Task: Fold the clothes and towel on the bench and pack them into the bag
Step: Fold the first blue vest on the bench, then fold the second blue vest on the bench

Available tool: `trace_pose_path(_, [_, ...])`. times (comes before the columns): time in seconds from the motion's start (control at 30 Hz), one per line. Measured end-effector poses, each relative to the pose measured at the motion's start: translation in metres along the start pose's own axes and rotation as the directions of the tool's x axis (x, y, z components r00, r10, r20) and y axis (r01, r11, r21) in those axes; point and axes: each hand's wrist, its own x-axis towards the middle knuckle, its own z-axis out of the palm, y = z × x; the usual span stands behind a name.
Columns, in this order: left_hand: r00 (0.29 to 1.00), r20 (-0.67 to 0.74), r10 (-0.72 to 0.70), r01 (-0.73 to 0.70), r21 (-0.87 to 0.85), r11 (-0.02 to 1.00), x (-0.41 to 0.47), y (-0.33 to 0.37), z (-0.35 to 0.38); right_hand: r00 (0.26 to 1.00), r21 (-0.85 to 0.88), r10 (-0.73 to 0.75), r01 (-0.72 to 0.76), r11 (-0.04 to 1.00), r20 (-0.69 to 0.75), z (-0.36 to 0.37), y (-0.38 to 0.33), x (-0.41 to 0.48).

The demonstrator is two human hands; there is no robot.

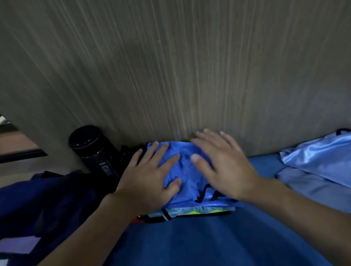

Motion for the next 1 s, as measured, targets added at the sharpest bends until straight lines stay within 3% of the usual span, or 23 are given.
trace_pose_path(0.1, [1.000,0.011,0.009,-0.009,0.023,1.000,-0.004,-0.004,0.004,0.938,-0.105,0.004,0.035,0.994,0.348,0.023,-0.004,-0.010])
trace_pose_path(0.17, [0.999,0.032,-0.008,0.008,0.017,1.000,-0.008,-0.009,0.010,0.901,-0.144,0.025,0.041,0.989,0.433,0.034,0.005,-0.017])
trace_pose_path(0.4, [0.999,-0.038,0.006,-0.003,0.061,0.998,0.003,-0.007,-0.001,0.871,-0.123,0.021,0.045,0.991,0.491,0.043,0.013,-0.004])
trace_pose_path(0.47, [0.998,-0.065,0.024,-0.026,-0.027,0.999,0.010,-0.003,-0.002,0.870,-0.100,-0.003,0.060,0.993,0.493,0.047,0.017,-0.001])
trace_pose_path(0.77, [0.997,0.043,-0.071,0.076,-0.143,0.987,-0.004,-0.015,0.024,0.899,-0.077,-0.061,0.105,0.992,0.435,0.051,0.035,-0.012])
trace_pose_path(1.0, [0.984,0.136,-0.113,0.128,-0.110,0.986,-0.002,-0.009,0.010,0.874,-0.097,0.016,0.035,0.995,0.485,0.037,0.044,-0.019])
